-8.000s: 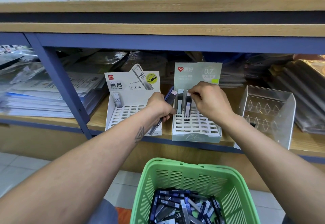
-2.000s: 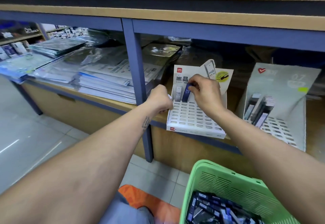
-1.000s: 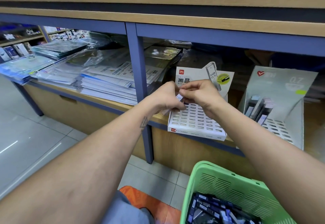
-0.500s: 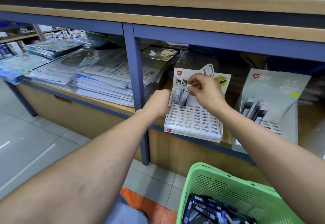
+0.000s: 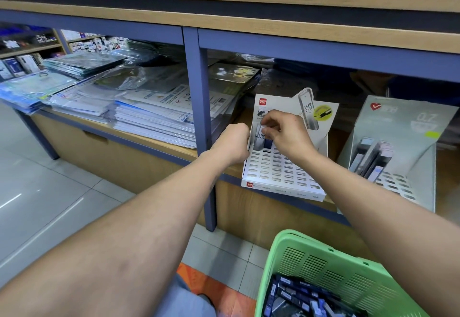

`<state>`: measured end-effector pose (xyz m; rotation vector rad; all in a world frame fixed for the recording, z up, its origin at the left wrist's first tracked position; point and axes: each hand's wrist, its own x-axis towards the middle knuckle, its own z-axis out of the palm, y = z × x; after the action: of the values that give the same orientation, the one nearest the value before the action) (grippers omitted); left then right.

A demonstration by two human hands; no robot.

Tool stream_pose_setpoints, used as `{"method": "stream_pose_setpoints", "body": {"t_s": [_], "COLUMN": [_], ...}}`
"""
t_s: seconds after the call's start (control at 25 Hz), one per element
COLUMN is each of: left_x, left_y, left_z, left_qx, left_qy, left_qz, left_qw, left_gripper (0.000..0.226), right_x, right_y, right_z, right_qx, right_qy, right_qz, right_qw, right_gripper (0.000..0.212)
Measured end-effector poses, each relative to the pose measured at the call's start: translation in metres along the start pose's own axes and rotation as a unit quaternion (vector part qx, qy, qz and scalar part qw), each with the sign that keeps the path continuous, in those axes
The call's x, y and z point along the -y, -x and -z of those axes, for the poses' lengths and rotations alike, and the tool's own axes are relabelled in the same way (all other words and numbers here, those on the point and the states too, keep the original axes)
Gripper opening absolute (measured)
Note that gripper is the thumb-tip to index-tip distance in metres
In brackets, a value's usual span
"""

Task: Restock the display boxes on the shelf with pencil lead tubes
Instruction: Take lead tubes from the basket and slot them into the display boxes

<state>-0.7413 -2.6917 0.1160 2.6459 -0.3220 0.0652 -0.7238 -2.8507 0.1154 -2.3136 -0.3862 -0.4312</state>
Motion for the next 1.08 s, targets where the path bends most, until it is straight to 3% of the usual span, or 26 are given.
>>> {"method": "stream_pose_setpoints", "body": {"t_s": [0.2, 0.48, 0.64, 0.76, 0.84, 0.96, 1.08], "left_x": [-0.002, -0.009, -0.012, -0.017, -0.025, -0.052, -0.089], "left_y": [0.001, 0.007, 0.008, 0.013, 0.018, 0.028, 0.047], "left_z": [0.001, 0.006, 0.007, 0.009, 0.015, 0.015, -0.009], "left_qx": [0.0, -0.004, -0.004, -0.001, -0.018, -0.043, 0.006], "left_qy": [-0.005, 0.003, -0.012, -0.043, -0.085, -0.107, -0.139], "left_qz": [0.013, 0.011, 0.017, 0.033, 0.035, 0.002, -0.058], "left_qw": [1.0, 1.0, 1.0, 0.999, 0.996, 0.993, 0.989], "left_gripper": [0.021, 0.021, 0.019, 0.03, 0.018, 0.022, 0.025], "right_x": [-0.001, 0.004, 0.007, 0.007, 0.006, -0.002, -0.016], "right_y": [-0.007, -0.004, 0.003, 0.016, 0.031, 0.071, 0.125], "right_z": [-0.002, -0.007, -0.004, 0.008, 0.018, 0.039, 0.062], "right_qx": [-0.023, 0.041, 0.042, -0.001, -0.024, -0.023, -0.015], "right_qy": [0.137, 0.217, 0.201, 0.158, 0.13, 0.093, 0.084], "right_qz": [0.058, 0.049, 0.037, 0.03, 0.024, -0.006, -0.063], "right_qw": [0.989, 0.974, 0.978, 0.987, 0.991, 0.995, 0.994], "right_gripper": [0.024, 0.035, 0.039, 0.04, 0.036, 0.03, 0.028]}}
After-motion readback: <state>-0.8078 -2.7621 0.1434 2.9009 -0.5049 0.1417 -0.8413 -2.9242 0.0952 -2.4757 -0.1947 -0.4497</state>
